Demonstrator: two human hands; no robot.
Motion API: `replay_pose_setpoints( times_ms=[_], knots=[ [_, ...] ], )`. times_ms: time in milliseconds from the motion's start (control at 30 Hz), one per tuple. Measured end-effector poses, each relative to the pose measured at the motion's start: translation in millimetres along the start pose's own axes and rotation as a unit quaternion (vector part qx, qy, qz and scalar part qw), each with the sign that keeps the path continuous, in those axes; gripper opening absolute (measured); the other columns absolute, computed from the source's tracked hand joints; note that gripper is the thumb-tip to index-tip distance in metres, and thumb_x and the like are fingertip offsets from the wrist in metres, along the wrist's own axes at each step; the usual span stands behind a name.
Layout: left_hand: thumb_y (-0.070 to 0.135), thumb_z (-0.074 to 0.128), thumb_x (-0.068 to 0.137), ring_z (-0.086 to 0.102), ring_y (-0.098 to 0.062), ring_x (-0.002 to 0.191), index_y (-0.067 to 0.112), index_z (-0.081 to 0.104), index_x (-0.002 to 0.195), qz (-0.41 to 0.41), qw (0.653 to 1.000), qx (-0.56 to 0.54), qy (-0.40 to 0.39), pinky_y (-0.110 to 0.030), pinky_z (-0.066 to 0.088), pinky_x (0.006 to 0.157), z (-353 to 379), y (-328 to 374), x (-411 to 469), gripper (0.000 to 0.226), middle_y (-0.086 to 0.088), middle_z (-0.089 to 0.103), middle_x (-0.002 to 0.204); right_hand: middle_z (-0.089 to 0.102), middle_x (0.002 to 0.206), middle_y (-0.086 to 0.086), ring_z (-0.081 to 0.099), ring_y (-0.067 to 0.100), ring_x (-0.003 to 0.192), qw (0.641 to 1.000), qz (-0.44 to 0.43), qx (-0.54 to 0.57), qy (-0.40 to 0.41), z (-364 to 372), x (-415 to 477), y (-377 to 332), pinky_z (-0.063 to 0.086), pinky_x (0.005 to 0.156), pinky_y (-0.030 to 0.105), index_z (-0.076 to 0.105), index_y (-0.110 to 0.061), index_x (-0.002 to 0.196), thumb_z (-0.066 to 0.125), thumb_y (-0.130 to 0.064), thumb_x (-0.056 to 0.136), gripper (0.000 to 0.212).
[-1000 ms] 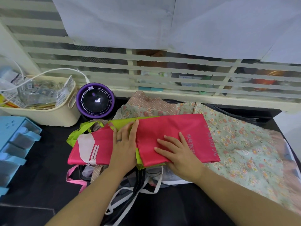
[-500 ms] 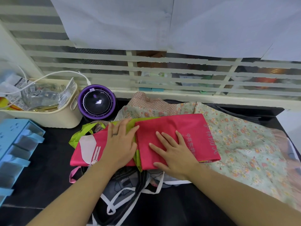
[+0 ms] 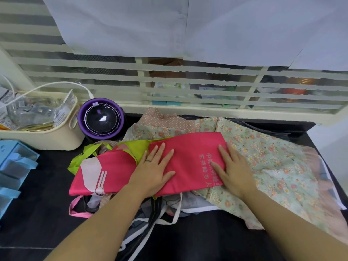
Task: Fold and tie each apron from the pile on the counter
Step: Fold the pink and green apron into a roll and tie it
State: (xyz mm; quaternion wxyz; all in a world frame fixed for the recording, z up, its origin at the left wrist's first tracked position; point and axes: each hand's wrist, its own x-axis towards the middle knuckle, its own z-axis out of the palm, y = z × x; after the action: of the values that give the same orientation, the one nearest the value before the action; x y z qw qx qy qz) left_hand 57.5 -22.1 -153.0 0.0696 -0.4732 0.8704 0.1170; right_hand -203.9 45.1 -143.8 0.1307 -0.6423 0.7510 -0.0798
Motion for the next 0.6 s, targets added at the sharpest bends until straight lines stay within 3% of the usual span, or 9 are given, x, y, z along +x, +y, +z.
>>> replay_pose_setpoints(
  times_ms=[67, 133, 233, 300, 367, 467, 533, 600],
  knots=[
    [0.067, -0.006, 0.076, -0.001, -0.027, 0.148, 0.040, -0.025, 0.142, -0.010, 1.000, 0.014, -0.006, -0.046, -0.001, 0.117, -6, 6, 2, 0.073, -0.008, -0.012, 0.160, 0.054, 0.129, 0.000, 0.053, 0.025, 0.117, 0.978, 0.070, 0.191, 0.054, -9, 0, -4, 0.045, 0.097, 0.038, 0.035, -0.018, 0.144, 0.046, -0.067, 0.085, 0.078],
    [0.058, 0.016, 0.092, 0.007, -0.035, 0.147, 0.044, -0.024, 0.142, -0.028, 0.999, 0.036, -0.013, -0.055, 0.002, 0.115, -13, 19, 6, 0.066, -0.016, -0.005, 0.160, 0.057, 0.109, -0.004, 0.061, 0.020, 0.097, 0.937, 0.129, 0.320, 0.055, -23, 5, -7, 0.049, 0.080, 0.029, 0.043, -0.015, 0.138, 0.069, -0.039, 0.084, 0.064],
    [0.039, 0.042, 0.095, 0.013, -0.041, 0.144, 0.041, -0.008, 0.150, -0.070, 0.995, 0.066, -0.034, -0.060, 0.003, 0.113, -27, 42, 11, 0.074, -0.021, 0.000, 0.158, 0.070, 0.104, 0.005, 0.069, 0.022, 0.083, 0.882, 0.184, 0.430, -0.051, -44, 15, -7, 0.057, 0.076, 0.035, 0.061, -0.013, 0.116, 0.073, -0.023, 0.083, 0.036],
    [0.027, 0.048, 0.092, 0.024, -0.037, 0.139, 0.029, 0.011, 0.152, -0.070, 0.994, 0.082, -0.003, -0.053, 0.014, 0.113, -34, 58, 14, 0.070, -0.019, 0.010, 0.155, 0.073, 0.095, 0.009, 0.072, 0.025, 0.080, 0.845, 0.188, 0.487, -0.115, -57, 19, -10, 0.059, 0.075, 0.039, 0.064, -0.011, 0.108, 0.071, -0.013, 0.083, 0.025],
    [0.016, 0.047, 0.090, 0.040, -0.031, 0.125, 0.016, 0.028, 0.146, -0.046, 0.997, 0.024, 0.063, -0.041, 0.035, 0.101, -36, 74, 19, 0.059, -0.012, 0.024, 0.147, 0.074, 0.091, 0.007, 0.072, 0.023, 0.077, 0.852, 0.157, 0.484, -0.122, -70, 20, -13, 0.059, 0.074, 0.039, 0.065, -0.013, 0.102, 0.069, -0.006, 0.084, 0.019],
    [0.011, 0.046, 0.091, 0.055, -0.027, 0.101, 0.018, 0.021, 0.150, -0.049, 0.977, -0.192, 0.076, -0.034, 0.046, 0.075, -34, 89, 24, 0.065, -0.005, 0.025, 0.139, 0.074, 0.093, 0.005, 0.071, 0.022, 0.080, 0.891, 0.100, 0.431, -0.103, -86, 18, -19, 0.058, 0.078, 0.039, 0.065, -0.017, 0.101, 0.067, -0.006, 0.085, 0.020],
    [0.011, 0.047, 0.091, 0.057, -0.026, 0.087, 0.024, 0.012, 0.153, -0.041, 0.957, -0.281, 0.057, -0.037, 0.049, 0.075, -31, 93, 26, 0.072, -0.004, 0.020, 0.137, 0.073, 0.094, 0.004, 0.071, 0.023, 0.082, 0.908, 0.081, 0.396, -0.107, -96, 13, -22, 0.057, 0.080, 0.041, 0.064, -0.018, 0.102, 0.065, -0.006, 0.086, 0.020],
    [0.010, 0.050, 0.090, 0.056, -0.023, 0.082, 0.027, 0.005, 0.153, -0.029, 0.939, -0.341, 0.044, -0.036, 0.049, 0.085, -30, 98, 28, 0.079, -0.004, 0.016, 0.136, 0.073, 0.094, 0.005, 0.070, 0.025, 0.082, 0.919, 0.069, 0.375, -0.099, -107, 9, -27, 0.056, 0.082, 0.045, 0.064, -0.018, 0.101, 0.064, -0.007, 0.085, 0.020]
  ],
)
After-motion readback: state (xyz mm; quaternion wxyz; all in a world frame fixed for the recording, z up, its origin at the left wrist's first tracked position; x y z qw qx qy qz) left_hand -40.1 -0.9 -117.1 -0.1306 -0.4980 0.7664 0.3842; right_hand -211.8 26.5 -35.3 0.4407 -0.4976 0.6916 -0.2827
